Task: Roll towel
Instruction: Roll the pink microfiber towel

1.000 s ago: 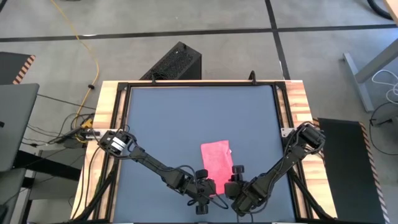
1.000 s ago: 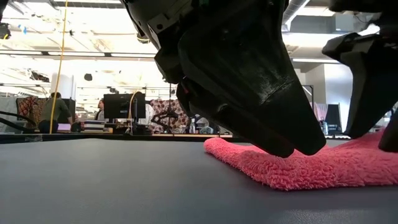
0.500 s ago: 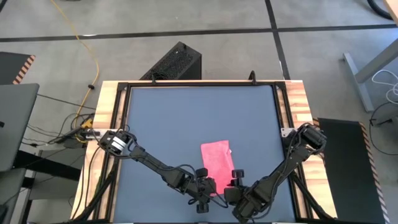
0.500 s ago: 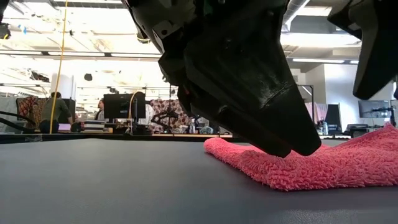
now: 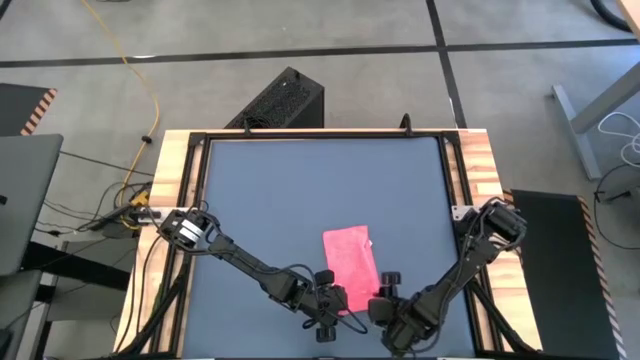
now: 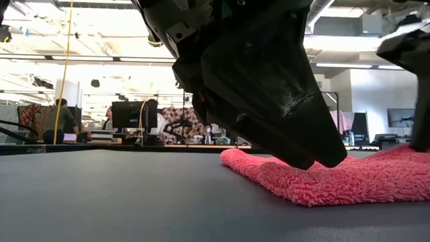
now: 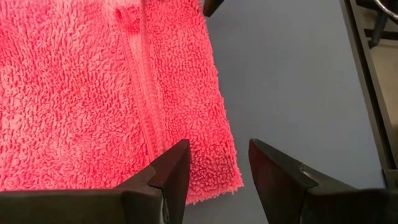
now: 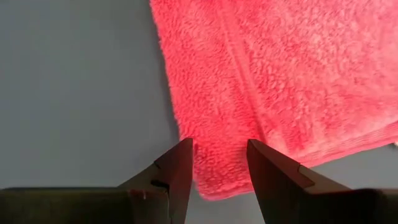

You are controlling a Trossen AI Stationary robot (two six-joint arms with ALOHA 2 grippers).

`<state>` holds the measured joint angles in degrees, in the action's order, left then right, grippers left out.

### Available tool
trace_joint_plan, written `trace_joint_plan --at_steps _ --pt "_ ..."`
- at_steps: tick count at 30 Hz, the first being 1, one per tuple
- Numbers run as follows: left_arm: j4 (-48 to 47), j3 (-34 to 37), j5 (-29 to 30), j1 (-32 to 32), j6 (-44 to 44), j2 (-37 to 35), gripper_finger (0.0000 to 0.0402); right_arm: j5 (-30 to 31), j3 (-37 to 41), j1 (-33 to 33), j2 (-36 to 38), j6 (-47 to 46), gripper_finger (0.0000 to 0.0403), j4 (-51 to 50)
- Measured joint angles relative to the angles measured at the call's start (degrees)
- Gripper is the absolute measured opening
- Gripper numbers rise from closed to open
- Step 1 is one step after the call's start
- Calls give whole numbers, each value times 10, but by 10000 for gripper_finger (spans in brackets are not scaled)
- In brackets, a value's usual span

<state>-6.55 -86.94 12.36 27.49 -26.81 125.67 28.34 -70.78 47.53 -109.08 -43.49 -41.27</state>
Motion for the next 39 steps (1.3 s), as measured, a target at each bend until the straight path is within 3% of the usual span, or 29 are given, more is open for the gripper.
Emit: trace_joint_plan --at_steps 28,39 --pt "0 0 -16 0 -16 0 153 -1 68 -1 2 -12 177 74" --pt "54 -1 -17 12 20 0 153 -2 69 -10 2 -11 128 77"
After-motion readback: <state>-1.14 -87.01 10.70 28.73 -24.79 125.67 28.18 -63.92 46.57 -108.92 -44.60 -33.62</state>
